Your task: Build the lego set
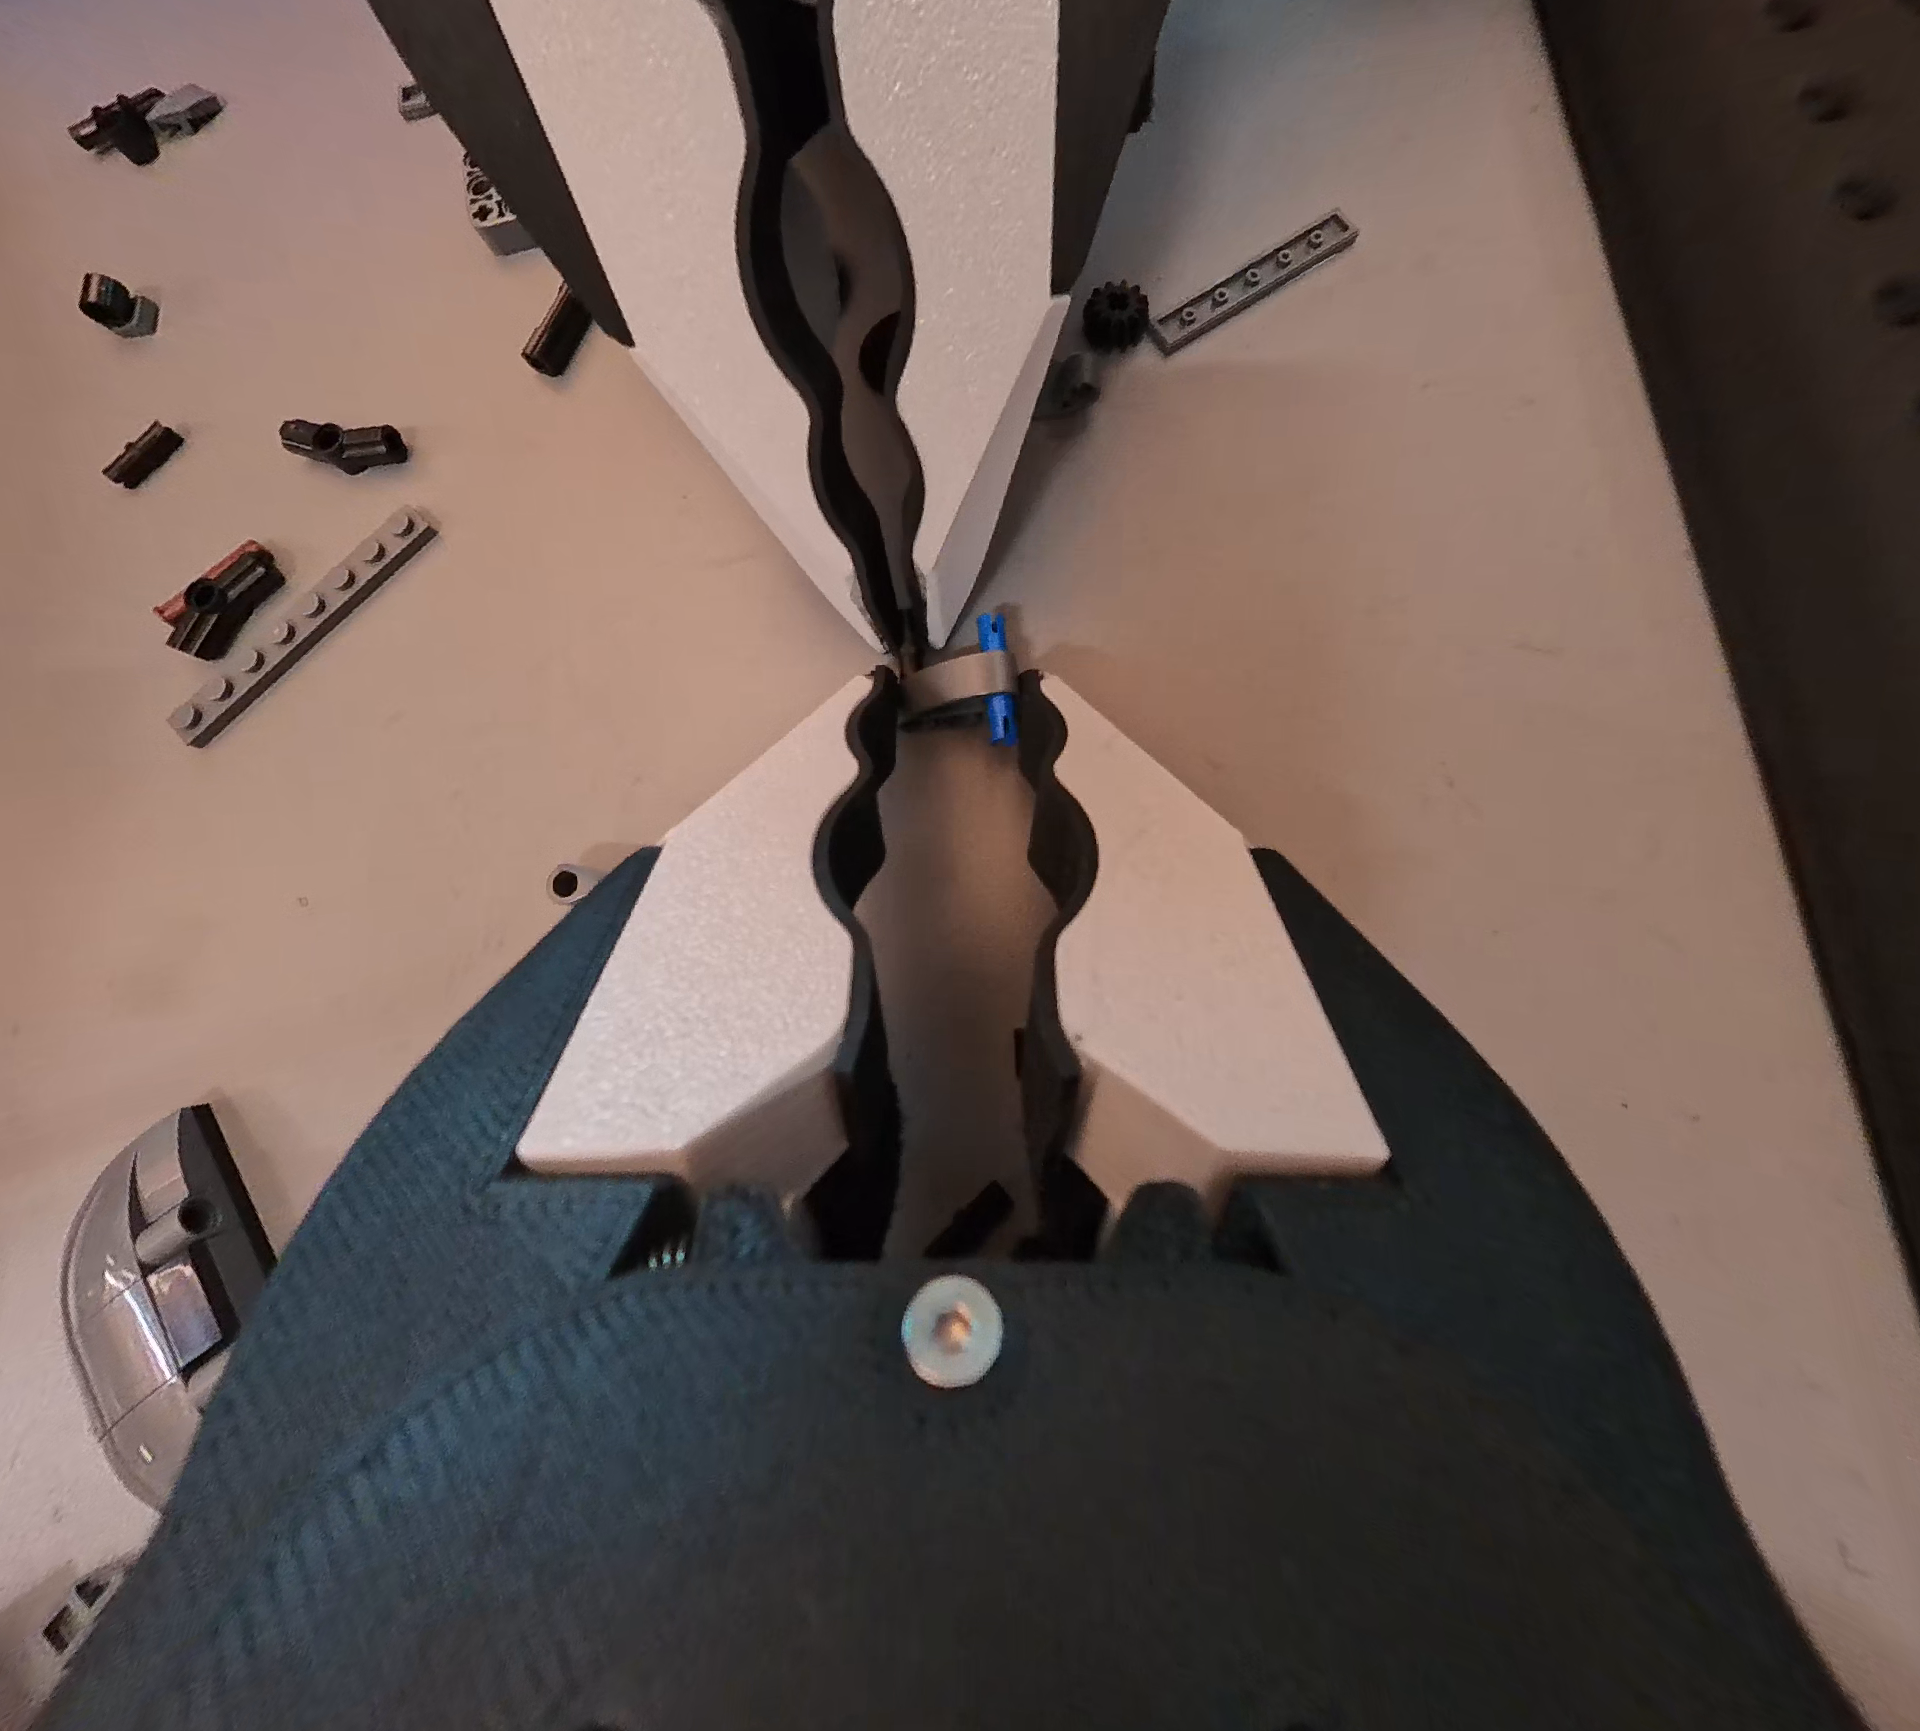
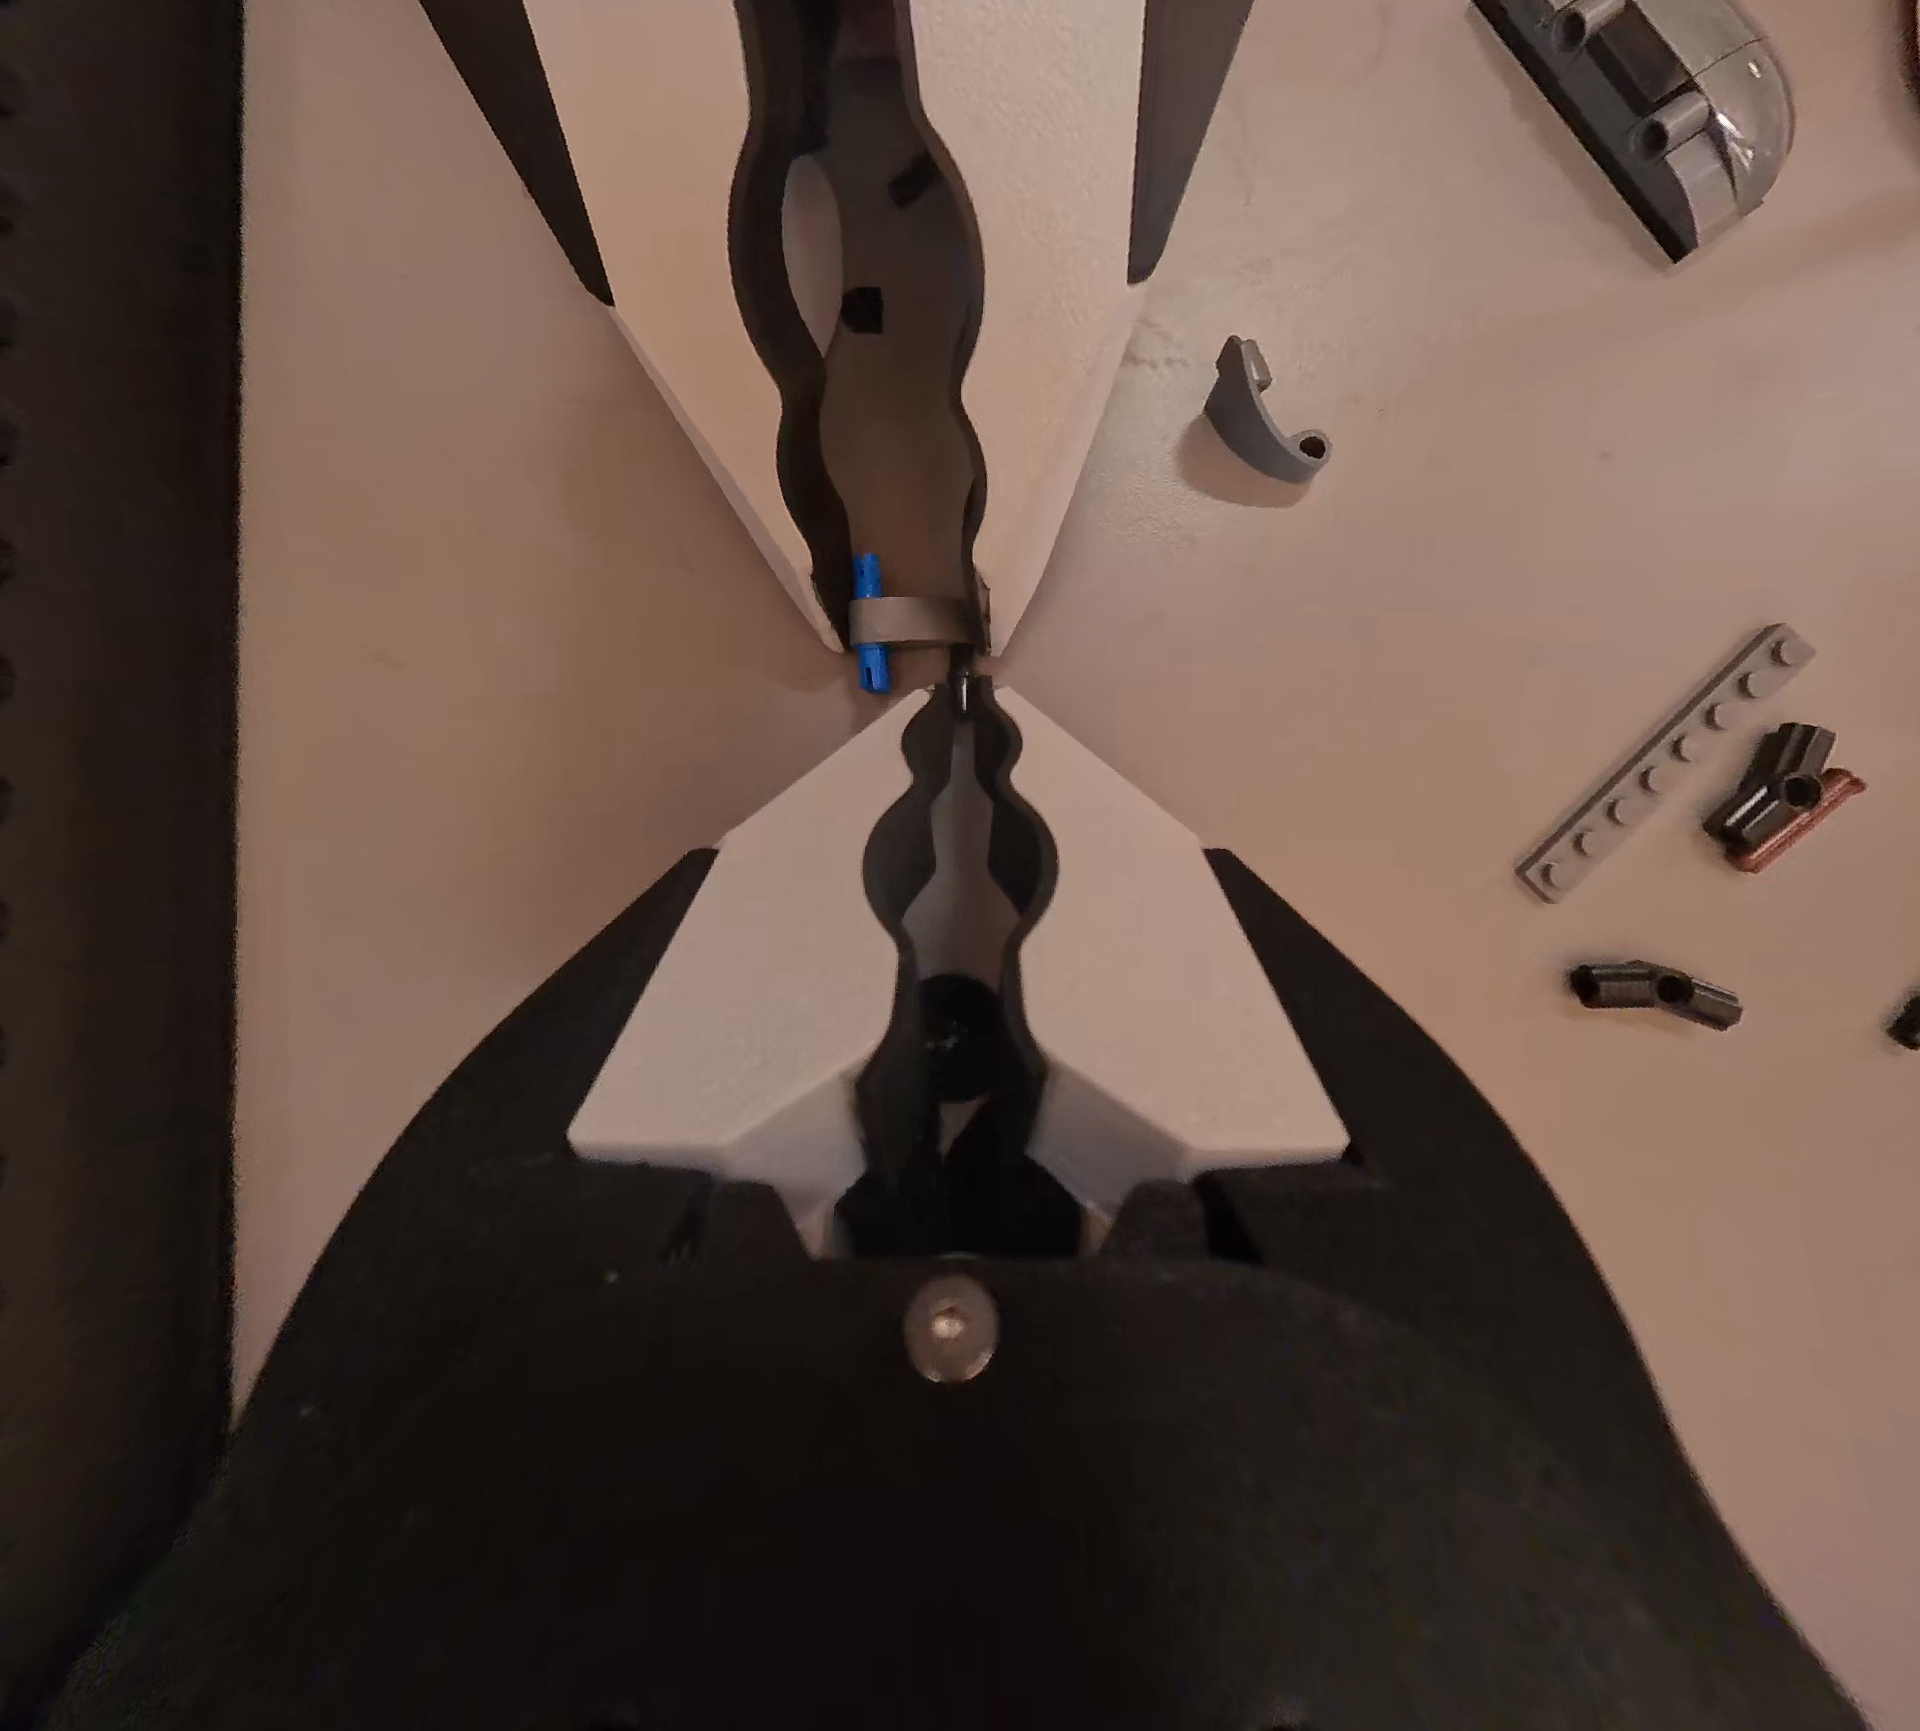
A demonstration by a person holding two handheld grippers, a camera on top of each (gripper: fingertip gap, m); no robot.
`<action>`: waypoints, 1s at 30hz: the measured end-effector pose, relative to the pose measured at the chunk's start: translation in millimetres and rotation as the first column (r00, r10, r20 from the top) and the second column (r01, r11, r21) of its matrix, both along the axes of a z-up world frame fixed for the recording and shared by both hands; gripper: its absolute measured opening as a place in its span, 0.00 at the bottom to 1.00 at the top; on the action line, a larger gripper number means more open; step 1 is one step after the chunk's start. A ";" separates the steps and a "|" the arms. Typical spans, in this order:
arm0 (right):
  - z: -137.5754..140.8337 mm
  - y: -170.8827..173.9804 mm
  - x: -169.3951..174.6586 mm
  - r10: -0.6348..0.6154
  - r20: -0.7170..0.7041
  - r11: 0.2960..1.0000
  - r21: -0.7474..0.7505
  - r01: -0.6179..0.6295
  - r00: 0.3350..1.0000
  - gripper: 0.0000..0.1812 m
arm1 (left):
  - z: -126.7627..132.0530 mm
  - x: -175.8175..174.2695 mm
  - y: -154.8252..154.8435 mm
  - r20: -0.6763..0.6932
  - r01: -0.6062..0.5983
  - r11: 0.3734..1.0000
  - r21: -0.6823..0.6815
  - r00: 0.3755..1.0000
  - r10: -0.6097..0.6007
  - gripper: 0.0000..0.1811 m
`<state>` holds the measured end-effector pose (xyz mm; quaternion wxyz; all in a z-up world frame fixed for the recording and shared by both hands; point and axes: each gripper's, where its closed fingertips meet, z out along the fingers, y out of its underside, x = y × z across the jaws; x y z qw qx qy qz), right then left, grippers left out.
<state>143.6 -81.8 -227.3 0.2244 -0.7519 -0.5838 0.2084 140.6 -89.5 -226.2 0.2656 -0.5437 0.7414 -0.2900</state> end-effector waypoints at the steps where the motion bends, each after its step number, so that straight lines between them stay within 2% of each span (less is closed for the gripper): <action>1: -0.1 0.0 0.0 -0.001 0.003 1.000 0.003 0.001 1.000 0.01 | 0.2 0.1 0.0 0.001 0.000 1.000 0.003 1.000 0.000 0.12; 16: -0.3 0.2 -0.4 -0.007 -0.001 1.000 0.003 0.007 1.000 0.01 | 1.4 -2.8 4.6 -0.053 -0.029 0.994 0.102 0.998 0.035 0.14; 30: -0.2 0.0 -1.0 0.000 -0.016 1.000 -0.001 0.000 1.000 0.01 | -1.0 -5.0 1.1 -0.053 -0.038 0.999 -0.003 0.998 0.038 0.12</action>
